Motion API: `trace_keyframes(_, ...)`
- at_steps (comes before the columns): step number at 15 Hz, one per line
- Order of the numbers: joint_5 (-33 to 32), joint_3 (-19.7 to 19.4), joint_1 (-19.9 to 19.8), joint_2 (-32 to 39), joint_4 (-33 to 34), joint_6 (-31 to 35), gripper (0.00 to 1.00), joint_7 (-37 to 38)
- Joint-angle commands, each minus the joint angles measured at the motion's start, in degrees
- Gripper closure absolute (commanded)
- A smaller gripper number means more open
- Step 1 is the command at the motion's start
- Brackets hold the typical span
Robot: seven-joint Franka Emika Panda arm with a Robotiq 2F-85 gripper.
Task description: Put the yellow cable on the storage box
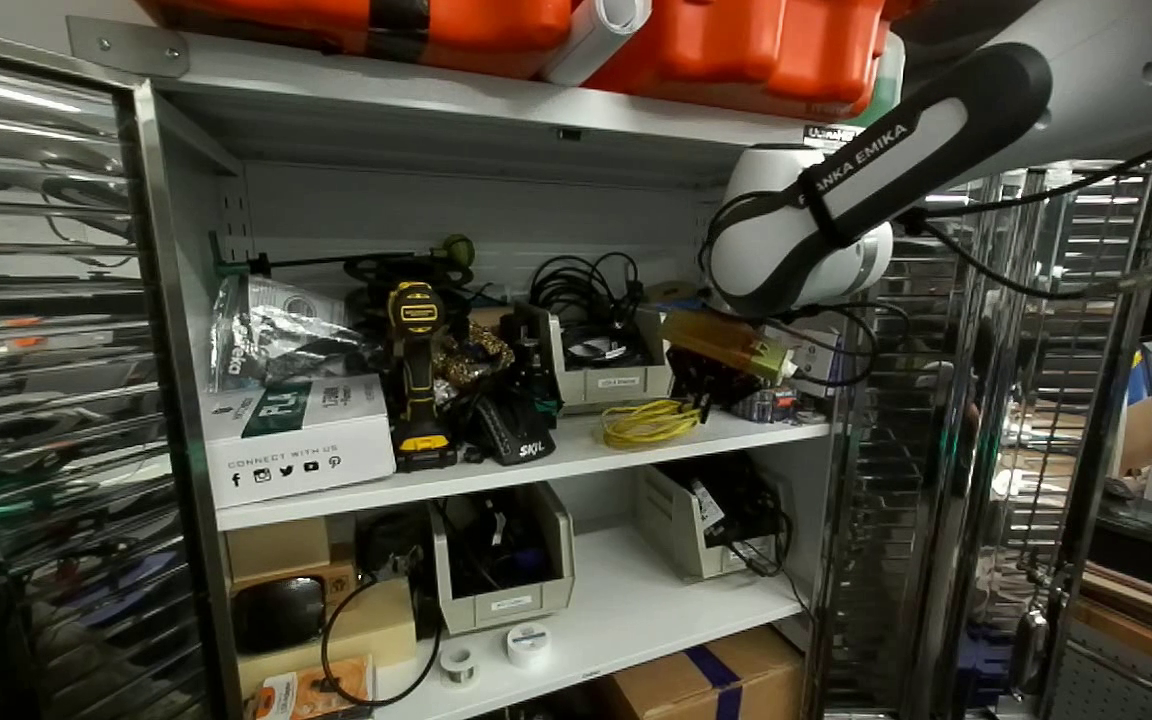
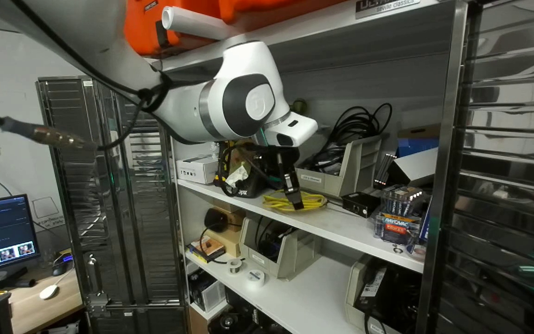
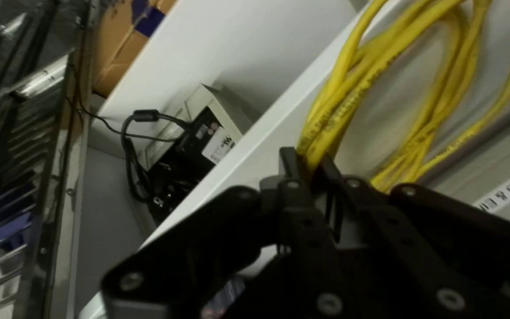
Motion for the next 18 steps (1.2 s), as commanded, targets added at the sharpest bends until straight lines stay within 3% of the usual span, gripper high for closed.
trace_keyframes(1,-2.07,-0.48,0.57,-7.61,-9.8,13.03,0.9,5.01)
trace_keyframes(5,-7.44,-0.75,0.36,-11.72,-17.7,25.62,0.97,10.98)
trace_keyframes(9,-21.25,-1.69,-1.39,-13.91,-20.73,34.26,0.96,22.33)
trace_keyframes(14,-45.96,-0.93,-8.72,-16.77,-15.92,39.54,0.97,40.28)
trace_keyframes(16,-53.95,0.8,-11.93,-16.46,-11.4,38.17,0.97,46.66)
trace_keyframes(18,-59.08,2.24,-12.54,-13.85,-6.89,35.45,0.97,50.3)
